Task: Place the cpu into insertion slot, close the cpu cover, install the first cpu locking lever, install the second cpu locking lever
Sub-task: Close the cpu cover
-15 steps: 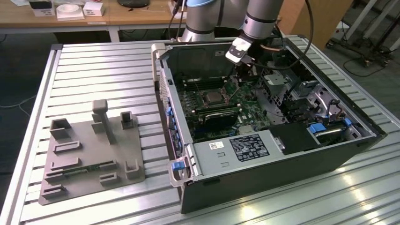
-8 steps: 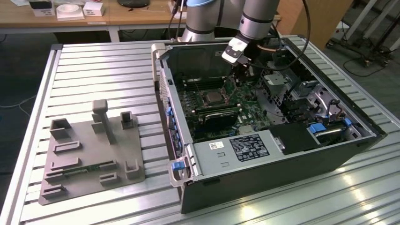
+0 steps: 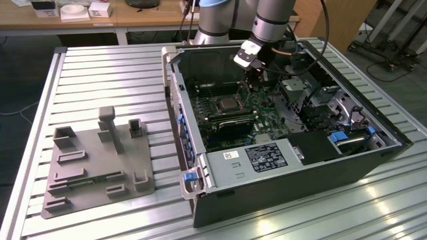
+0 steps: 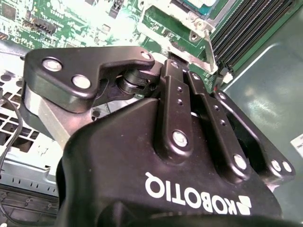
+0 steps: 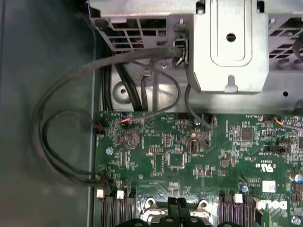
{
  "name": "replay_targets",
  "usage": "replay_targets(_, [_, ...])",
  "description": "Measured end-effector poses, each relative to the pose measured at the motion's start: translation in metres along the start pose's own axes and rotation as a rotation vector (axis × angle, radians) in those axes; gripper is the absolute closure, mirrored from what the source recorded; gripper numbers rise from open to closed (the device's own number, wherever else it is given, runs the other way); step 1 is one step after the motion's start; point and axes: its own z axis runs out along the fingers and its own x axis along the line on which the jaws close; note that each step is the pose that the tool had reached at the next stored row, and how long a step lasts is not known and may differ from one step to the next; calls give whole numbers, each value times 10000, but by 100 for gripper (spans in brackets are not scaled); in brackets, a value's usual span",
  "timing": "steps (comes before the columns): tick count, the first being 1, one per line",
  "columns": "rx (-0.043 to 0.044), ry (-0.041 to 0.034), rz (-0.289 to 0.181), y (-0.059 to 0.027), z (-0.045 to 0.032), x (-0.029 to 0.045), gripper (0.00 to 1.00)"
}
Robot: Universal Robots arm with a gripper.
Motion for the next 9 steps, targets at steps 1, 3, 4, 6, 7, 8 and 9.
replay_targets(1, [5,0,1,-16,0,1,90])
replay_targets(3, [9,0,1,-52,1,2,90])
replay_targets(4, [9,1,1,-75,4,3,90])
replay_targets(6, [10,0,1,-122,9,5,90])
replay_targets(7, [10,0,1,-146,13,5,90])
replay_targets(8, [10,0,1,-169,16,6,90])
replay_targets(9, [10,0,1,-187,18,6,90])
